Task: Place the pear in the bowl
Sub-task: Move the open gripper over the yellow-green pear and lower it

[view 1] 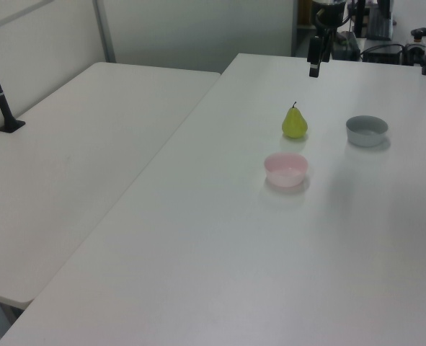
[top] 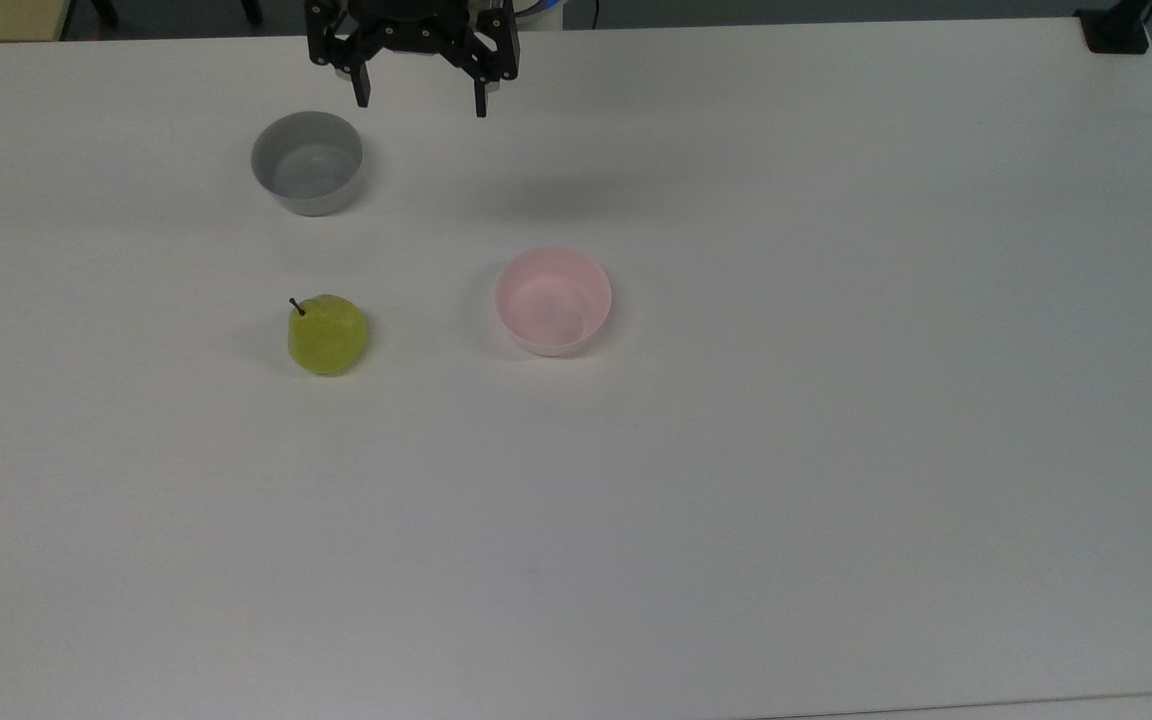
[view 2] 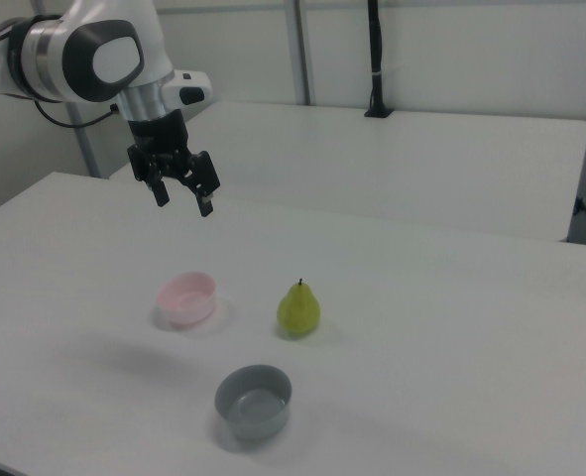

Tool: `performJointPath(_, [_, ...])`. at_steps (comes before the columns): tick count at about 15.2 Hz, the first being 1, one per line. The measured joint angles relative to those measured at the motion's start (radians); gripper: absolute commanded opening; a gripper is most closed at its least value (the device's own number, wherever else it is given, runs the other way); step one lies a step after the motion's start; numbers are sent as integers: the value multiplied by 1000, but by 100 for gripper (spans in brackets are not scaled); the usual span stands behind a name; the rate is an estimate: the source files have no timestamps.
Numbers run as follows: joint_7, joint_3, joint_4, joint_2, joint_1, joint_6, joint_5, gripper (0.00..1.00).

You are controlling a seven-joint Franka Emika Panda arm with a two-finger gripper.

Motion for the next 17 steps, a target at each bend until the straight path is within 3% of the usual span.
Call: performJointPath(17, [-4,-9,0,5,-23,2,-1,100])
